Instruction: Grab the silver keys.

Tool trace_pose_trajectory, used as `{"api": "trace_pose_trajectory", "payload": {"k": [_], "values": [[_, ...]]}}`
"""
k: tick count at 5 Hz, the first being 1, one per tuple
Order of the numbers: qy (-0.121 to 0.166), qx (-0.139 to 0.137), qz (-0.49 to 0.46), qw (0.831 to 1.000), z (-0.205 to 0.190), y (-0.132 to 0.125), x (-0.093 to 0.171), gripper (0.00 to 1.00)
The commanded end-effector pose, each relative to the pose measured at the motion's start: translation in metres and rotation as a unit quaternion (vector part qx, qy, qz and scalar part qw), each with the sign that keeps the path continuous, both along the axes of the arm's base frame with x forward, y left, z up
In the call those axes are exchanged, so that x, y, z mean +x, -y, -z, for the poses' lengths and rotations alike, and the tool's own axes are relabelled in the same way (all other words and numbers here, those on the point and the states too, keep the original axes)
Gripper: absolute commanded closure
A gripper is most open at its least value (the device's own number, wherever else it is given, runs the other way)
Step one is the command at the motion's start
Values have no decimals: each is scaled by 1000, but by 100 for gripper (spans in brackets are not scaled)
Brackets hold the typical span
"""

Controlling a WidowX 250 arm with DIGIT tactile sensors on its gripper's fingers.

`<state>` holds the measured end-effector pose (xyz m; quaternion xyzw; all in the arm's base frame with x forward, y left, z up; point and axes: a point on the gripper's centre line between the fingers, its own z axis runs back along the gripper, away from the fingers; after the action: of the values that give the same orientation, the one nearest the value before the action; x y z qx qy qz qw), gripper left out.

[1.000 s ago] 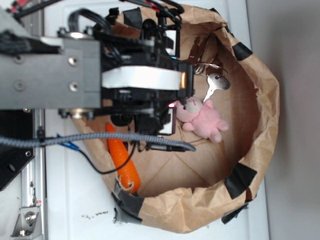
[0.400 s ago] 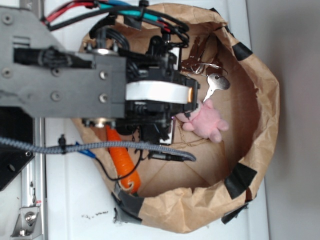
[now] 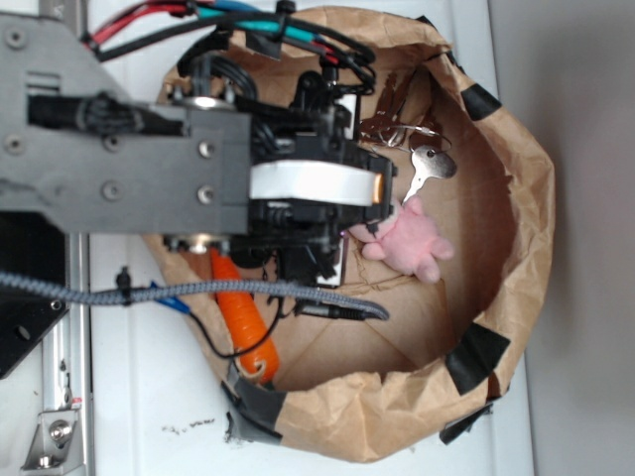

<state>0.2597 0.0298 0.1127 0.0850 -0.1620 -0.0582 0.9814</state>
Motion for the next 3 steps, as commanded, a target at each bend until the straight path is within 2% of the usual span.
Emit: {"api": "trace_pose_trajectory", "payload": {"k": [1,2,3], "values": [[27,-19,-8,999,7,-16,24,0],[28,-13,-23,999,6,-27,33,0],[24,-28,-14,999,0,-33,29,0]]}}
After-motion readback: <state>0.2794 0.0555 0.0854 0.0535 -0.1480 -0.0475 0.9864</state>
